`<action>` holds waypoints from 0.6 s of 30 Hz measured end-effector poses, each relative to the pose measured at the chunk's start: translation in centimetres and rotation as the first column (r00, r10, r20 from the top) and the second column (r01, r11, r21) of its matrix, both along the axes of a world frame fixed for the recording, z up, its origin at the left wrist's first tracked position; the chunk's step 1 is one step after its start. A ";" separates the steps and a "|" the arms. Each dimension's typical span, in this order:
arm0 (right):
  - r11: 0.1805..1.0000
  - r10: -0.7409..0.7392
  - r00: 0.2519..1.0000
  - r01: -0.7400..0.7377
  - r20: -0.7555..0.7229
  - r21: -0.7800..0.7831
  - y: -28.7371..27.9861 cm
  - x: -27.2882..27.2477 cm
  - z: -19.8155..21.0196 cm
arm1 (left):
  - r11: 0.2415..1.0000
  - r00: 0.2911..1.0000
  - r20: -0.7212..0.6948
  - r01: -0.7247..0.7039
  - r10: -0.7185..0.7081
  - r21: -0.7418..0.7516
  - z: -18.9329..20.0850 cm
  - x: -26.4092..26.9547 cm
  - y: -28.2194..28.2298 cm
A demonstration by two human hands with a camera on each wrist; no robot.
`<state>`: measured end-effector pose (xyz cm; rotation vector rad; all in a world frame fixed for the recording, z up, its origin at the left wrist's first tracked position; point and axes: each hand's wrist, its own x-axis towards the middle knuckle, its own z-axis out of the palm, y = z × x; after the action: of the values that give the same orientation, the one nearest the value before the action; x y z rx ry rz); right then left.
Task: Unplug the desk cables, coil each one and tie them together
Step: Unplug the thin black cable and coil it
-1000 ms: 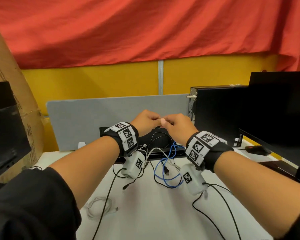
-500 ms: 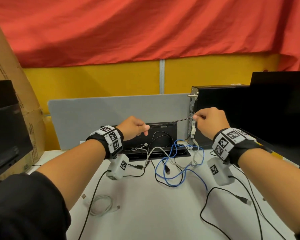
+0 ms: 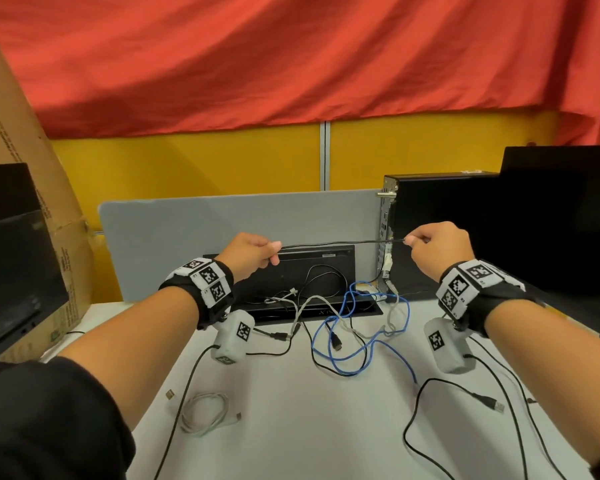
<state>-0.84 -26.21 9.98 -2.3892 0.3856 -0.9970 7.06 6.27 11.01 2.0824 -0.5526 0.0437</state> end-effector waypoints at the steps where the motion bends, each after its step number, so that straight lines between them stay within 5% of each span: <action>1: 1.000 -0.014 1.000 0.014 -0.018 0.019 -0.3 0.1 -0.3 | 0.995 0.996 -0.076 0.035 -0.042 -0.096 0.2 -0.3 -0.1; 12: 0.998 -0.057 0.944 0.065 -0.326 0.015 -0.1 -0.4 -5.1 | 0.761 0.832 -0.260 0.263 -0.490 -0.594 1.4 -3.3 -1.4; 18: 0.938 0.277 0.805 -0.344 -0.524 -0.032 4.5 -2.4 -6.0 | 0.594 0.852 -0.192 0.162 -0.487 -0.788 1.5 -3.9 -1.9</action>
<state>-3.25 -21.68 3.96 -2.7014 0.1005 -0.2252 3.17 4.33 12.55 1.0862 -0.5433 -0.3175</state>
